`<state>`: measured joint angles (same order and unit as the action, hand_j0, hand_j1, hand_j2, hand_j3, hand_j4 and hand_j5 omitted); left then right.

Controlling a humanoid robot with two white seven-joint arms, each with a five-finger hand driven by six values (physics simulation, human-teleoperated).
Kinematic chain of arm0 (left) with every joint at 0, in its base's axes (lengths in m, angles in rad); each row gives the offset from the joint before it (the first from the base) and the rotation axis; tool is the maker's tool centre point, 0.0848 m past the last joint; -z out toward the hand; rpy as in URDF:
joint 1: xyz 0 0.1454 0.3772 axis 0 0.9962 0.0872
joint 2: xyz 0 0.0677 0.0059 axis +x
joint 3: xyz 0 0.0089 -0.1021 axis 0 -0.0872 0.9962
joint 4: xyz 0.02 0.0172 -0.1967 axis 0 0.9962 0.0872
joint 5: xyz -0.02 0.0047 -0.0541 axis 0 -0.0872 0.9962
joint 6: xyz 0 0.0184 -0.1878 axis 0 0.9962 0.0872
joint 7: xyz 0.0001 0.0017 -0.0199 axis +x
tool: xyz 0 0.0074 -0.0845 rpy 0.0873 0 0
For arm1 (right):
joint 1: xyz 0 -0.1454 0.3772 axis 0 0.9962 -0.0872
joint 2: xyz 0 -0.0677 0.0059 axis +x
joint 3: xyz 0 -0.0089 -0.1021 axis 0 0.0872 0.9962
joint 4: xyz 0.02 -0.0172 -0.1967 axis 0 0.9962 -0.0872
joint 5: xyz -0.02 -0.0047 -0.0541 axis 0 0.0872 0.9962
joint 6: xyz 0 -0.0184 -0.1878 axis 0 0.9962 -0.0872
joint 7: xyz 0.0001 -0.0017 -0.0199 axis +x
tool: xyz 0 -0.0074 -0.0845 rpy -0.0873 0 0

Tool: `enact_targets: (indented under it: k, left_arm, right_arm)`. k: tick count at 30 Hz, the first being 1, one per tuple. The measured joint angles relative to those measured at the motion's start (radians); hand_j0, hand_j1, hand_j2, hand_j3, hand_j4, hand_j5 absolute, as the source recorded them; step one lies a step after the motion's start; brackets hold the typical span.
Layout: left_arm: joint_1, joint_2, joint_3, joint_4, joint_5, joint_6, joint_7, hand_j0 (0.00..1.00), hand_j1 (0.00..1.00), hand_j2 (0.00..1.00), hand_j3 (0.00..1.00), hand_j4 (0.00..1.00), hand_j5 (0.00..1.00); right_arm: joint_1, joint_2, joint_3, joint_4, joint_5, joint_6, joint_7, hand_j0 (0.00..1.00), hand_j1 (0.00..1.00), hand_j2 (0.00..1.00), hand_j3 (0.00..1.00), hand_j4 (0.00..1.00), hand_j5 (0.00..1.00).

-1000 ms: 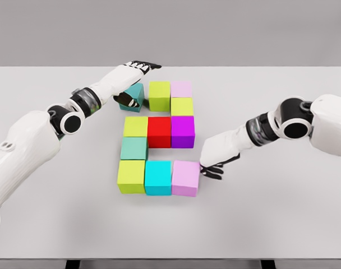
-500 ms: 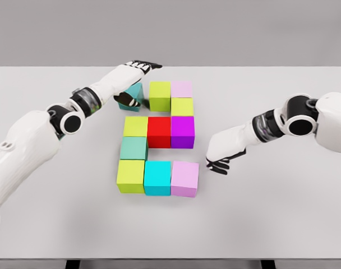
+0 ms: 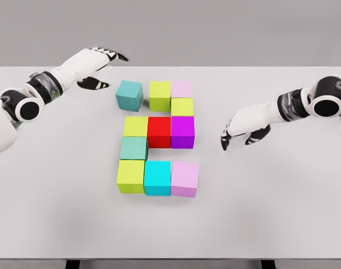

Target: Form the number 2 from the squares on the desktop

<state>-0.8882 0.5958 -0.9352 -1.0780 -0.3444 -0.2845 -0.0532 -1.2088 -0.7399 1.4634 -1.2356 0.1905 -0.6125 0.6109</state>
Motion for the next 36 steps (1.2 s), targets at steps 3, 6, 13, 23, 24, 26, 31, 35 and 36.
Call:
enact_targets:
  k: [3, 6, 13, 23, 24, 26, 31, 35, 36]
  left_arm:
    - [-0.005, -0.003, -0.007, 0.086, -0.047, 0.002, -0.021, 0.6, 0.6, 0.6, 0.6, 0.6, 0.6]
    - [-0.025, -0.025, -0.009, 0.155, -0.083, 0.004, -0.038, 0.61, 0.61, 0.61, 0.61, 0.61, 0.61]
    - [-0.025, -0.104, -0.008, 0.262, -0.153, 0.031, -0.05, 0.62, 0.62, 0.62, 0.62, 0.62, 0.62]
    - [-0.015, -0.107, 0.004, 0.211, -0.117, 0.031, -0.176, 0.62, 0.62, 0.62, 0.62, 0.62, 0.62]
    - [-0.015, -0.104, 0.004, 0.197, -0.111, 0.03, -0.187, 0.63, 0.63, 0.63, 0.63, 0.63, 0.63]
    - [-0.015, -0.092, 0.003, 0.166, -0.094, 0.028, -0.212, 0.63, 0.63, 0.63, 0.63, 0.63, 0.63]
    - [-0.012, -0.067, 0.003, 0.124, -0.068, 0.028, -0.26, 0.63, 0.63, 0.63, 0.63, 0.63, 0.63]
    - [-0.012, -0.06, 0.004, 0.117, -0.063, 0.028, -0.288, 0.64, 0.64, 0.64, 0.64, 0.64, 0.64]
    - [-0.012, -0.057, 0.004, 0.115, -0.059, 0.028, -0.302, 0.64, 0.64, 0.64, 0.64, 0.64, 0.64]
  right_arm:
    - [-0.018, -0.014, -0.002, 0.019, -0.001, 0.0, 0.0, 1.0, 1.0, 1.0, 1.0, 1.0, 1.0]
    - [-0.029, -0.033, -0.004, 0.025, -0.003, 0.0, 0.0, 1.0, 1.0, 1.0, 1.0, 1.0, 1.0]
    - [-0.031, -0.126, -0.024, 0.033, -0.005, -0.001, -0.125, 1.0, 1.0, 1.0, 1.0, 1.0, 1.0]
    - [0.037, -0.145, -0.118, 0.071, -0.003, -0.001, -0.203, 1.0, 1.0, 1.0, 1.0, 1.0, 1.0]
    - [0.06, -0.143, -0.135, 0.074, -0.003, -0.001, -0.203, 1.0, 1.0, 1.0, 1.0, 1.0, 1.0]
    - [0.106, -0.143, -0.177, 0.078, -0.003, -0.001, -0.203, 1.0, 1.0, 1.0, 1.0, 1.0, 1.0]
    - [0.135, -0.145, -0.241, 0.084, -0.005, 0.0, -0.205, 1.0, 1.0, 1.0, 1.0, 1.0, 1.0]
    - [0.169, -0.14, -0.272, 0.131, -0.004, 0.0, -0.205, 1.0, 1.0, 1.0, 1.0, 1.0, 1.0]
    - [0.169, -0.137, -0.276, 0.142, -0.004, 0.0, -0.205, 1.0, 1.0, 1.0, 1.0, 1.0, 1.0]
